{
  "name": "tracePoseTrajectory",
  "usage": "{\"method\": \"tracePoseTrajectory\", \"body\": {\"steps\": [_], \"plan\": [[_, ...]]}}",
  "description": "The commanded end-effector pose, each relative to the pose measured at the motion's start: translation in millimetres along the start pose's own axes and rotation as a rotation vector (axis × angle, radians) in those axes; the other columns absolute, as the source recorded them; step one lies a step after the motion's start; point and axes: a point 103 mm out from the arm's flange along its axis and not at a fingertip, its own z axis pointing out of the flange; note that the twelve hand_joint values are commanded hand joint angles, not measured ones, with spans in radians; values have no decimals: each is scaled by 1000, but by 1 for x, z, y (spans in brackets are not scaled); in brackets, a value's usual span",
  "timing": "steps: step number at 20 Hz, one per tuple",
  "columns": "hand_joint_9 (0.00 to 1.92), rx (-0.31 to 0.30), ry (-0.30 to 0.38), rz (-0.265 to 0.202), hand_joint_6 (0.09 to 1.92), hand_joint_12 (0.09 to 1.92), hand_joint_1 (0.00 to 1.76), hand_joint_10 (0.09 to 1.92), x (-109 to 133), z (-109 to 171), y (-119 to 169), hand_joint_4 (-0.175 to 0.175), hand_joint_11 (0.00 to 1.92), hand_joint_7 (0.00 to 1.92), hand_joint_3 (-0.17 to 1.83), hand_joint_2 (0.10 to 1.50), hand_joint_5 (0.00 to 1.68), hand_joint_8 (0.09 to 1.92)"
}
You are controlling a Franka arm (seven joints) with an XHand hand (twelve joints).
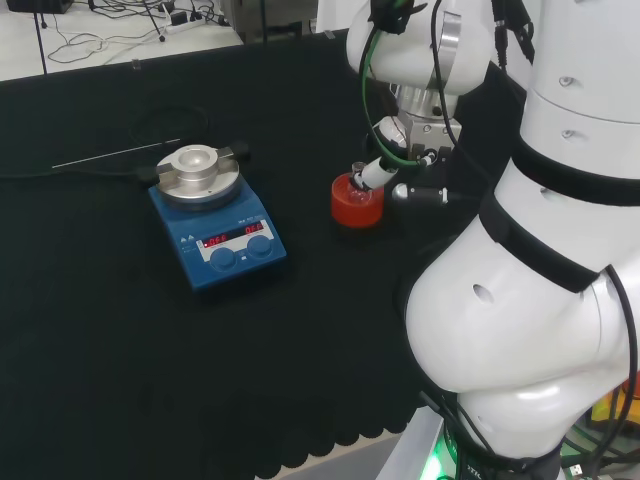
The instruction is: Pick up the round-bottom flask.
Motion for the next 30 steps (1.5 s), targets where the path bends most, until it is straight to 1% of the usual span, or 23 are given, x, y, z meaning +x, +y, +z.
{"method": "tracePoseTrajectory", "body": {"steps": [1,5,14,19,21,25,28,30], "plan": [[518,-20,-8,-2,365,1387,907,666,5,4,10,-54,176,302,618,642,579,691],[521,-19,-16,1,391,1388,915,664,6,6,11,-56,185,305,626,638,596,692],[528,-17,-9,-3,543,1381,926,662,5,11,15,-58,204,308,658,621,596,696],[531,-19,-13,-5,607,1382,932,663,6,14,16,-61,215,312,664,620,637,699],[533,-23,-4,-13,620,1382,933,663,5,16,18,-63,221,314,664,620,653,700],[542,-26,-3,-12,666,1372,940,664,0,21,25,-66,247,325,669,618,676,701],[549,-34,-13,-14,683,1372,944,665,5,23,25,-68,258,328,670,620,696,702],[554,-33,-10,-13,695,1372,946,666,4,22,26,-70,266,330,671,622,715,702]]}}
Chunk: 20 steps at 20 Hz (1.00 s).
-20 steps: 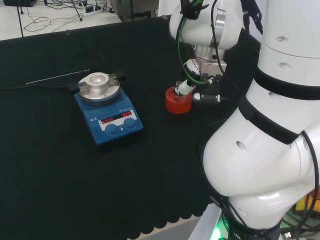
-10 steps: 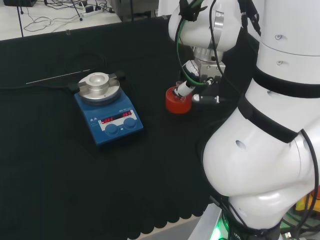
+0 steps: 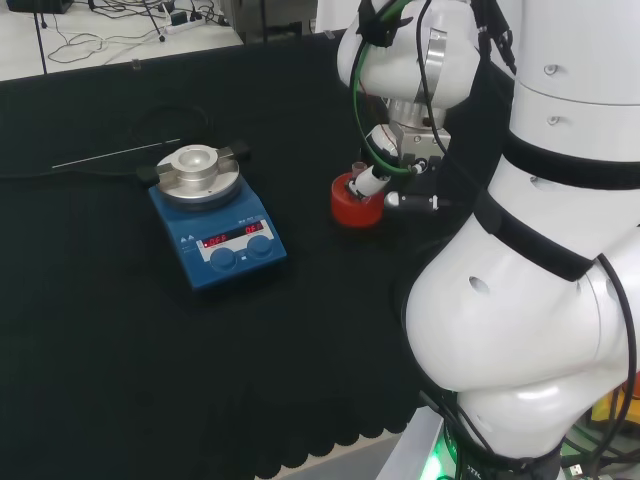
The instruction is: Pick up the round-bottom flask.
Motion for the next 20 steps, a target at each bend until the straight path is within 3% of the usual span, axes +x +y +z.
{"method": "tracePoseTrajectory", "body": {"steps": [1,12,14,15,17,20], "plan": [[556,-14,0,-4,702,1371,948,666,1,-1,6,-71,270,331,672,623,727,703],[605,-72,-16,-1,778,1349,945,661,0,-11,10,-104,335,374,677,670,924,713],[626,-77,-21,-4,877,1339,1014,652,0,-12,10,65,361,389,466,820,1012,719],[639,-88,-28,-3,886,1333,1040,646,1,-12,9,98,376,399,396,863,1044,718],[671,-93,-22,2,867,1315,1079,616,1,-13,9,103,413,431,411,851,1099,700],[711,-86,-5,3,867,1295,1108,586,-1,-17,7,68,457,467,539,779,1135,683]]}}
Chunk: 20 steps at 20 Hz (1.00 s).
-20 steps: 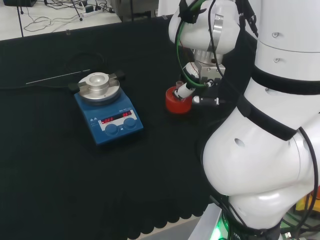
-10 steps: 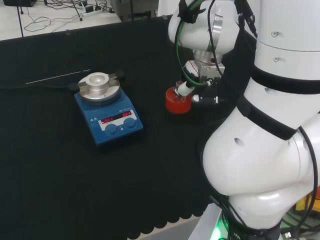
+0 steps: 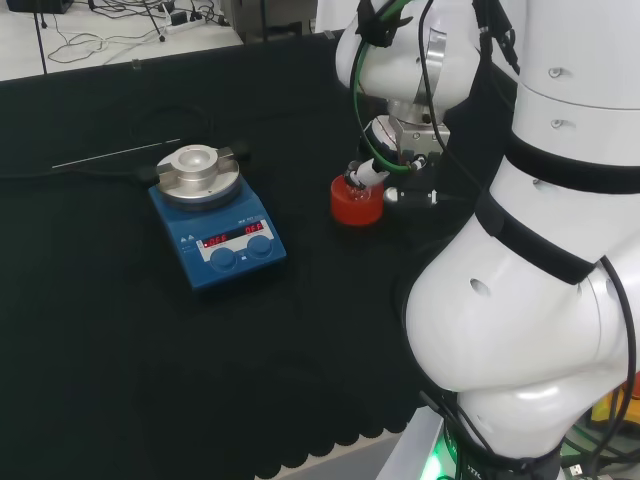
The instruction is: Pick up the round-bottom flask.
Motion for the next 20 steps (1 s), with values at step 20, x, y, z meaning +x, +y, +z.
{"method": "tracePoseTrajectory", "body": {"steps": [20], "plan": [[716,-32,3,-49,940,1290,1135,566,45,-99,-35,-20,476,460,727,687,1138,679]]}}
